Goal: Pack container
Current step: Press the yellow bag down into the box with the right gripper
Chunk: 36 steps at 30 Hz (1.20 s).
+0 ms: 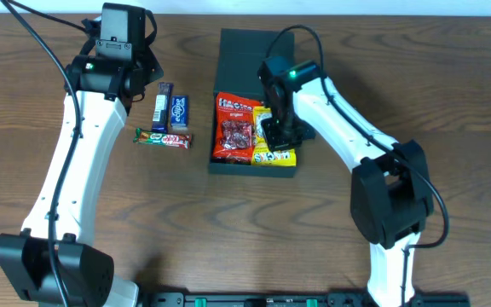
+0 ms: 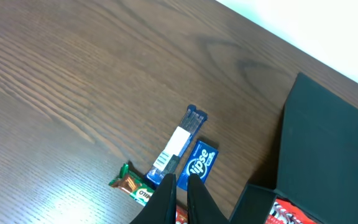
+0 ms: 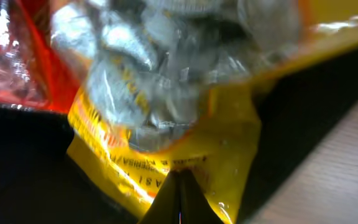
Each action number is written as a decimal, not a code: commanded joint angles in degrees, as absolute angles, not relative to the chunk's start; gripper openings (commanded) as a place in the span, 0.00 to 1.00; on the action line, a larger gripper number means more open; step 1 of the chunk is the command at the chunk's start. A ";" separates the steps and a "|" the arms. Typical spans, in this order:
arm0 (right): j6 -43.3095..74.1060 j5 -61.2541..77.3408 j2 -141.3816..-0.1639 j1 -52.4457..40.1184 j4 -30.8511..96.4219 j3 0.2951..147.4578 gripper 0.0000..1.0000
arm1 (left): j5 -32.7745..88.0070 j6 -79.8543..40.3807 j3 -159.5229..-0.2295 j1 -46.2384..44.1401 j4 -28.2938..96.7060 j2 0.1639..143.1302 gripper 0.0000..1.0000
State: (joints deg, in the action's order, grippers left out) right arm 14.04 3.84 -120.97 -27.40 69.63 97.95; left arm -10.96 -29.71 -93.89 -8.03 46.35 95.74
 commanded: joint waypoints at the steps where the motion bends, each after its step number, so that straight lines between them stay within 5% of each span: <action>1: 14.17 3.18 -120.01 -27.79 67.05 93.86 0.02 | -12.03 -29.10 -94.30 -7.84 46.52 95.90 0.09; 22: 10.22 2.98 -108.75 -26.20 68.73 102.56 0.02 | -12.21 -28.25 -94.30 -7.84 46.48 95.90 0.11; 36: 9.80 3.25 -109.01 -27.49 62.43 86.02 0.02 | -12.19 -28.25 -94.30 -7.84 45.84 95.90 0.16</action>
State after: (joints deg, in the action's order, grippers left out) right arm 10.33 3.36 -108.51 -26.81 63.81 87.90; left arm -10.98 -28.60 -93.89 -8.03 46.00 95.74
